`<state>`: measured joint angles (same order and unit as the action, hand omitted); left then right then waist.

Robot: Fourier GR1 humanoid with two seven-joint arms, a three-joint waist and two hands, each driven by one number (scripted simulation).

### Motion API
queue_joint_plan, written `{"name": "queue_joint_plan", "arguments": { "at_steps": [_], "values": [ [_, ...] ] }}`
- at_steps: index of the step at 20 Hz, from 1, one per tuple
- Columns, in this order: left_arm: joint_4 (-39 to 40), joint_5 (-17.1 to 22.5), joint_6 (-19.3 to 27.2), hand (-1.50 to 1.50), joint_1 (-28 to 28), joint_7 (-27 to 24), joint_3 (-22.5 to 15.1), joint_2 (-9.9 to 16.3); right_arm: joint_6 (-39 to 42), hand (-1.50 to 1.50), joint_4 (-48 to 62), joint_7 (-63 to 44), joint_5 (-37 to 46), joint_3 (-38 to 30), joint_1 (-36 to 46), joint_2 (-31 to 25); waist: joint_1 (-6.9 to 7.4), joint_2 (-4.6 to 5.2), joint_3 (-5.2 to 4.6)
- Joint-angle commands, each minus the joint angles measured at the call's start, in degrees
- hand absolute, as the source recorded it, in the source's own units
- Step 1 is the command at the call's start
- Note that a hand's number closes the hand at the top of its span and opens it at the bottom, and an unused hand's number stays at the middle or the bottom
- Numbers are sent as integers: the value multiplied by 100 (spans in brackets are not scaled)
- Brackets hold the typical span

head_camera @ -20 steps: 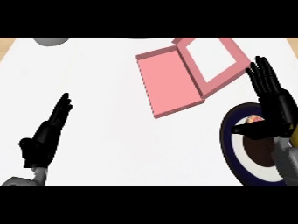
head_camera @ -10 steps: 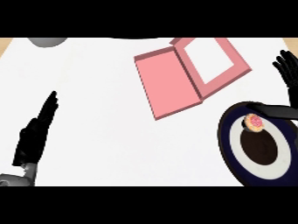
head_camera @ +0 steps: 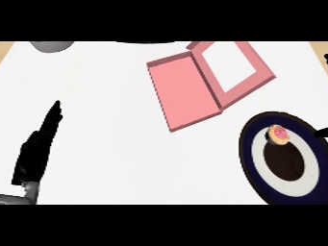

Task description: Pick the cupcake from the plate and place it in the cardboard box

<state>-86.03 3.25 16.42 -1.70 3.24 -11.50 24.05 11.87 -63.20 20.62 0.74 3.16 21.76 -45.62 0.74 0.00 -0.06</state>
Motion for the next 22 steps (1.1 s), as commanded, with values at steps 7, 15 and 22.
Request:
{"name": "queue_joint_plan", "arguments": {
  "at_steps": [7,15,22],
  "values": [
    [96,176,-232,0,128,-142,319,81,1466,-150,-961,-1089,1110,1211,-97,-896,-92,-17,-4],
    [51,-290,-192,0,-187,266,242,-321,1739,-150,-1558,-2299,1549,995,-171,-191,-85,-3,4],
    [121,-355,-512,0,103,-121,633,-262,1680,-150,-1638,-2343,2279,826,-591,102,-76,-3,4]
  ]
}}
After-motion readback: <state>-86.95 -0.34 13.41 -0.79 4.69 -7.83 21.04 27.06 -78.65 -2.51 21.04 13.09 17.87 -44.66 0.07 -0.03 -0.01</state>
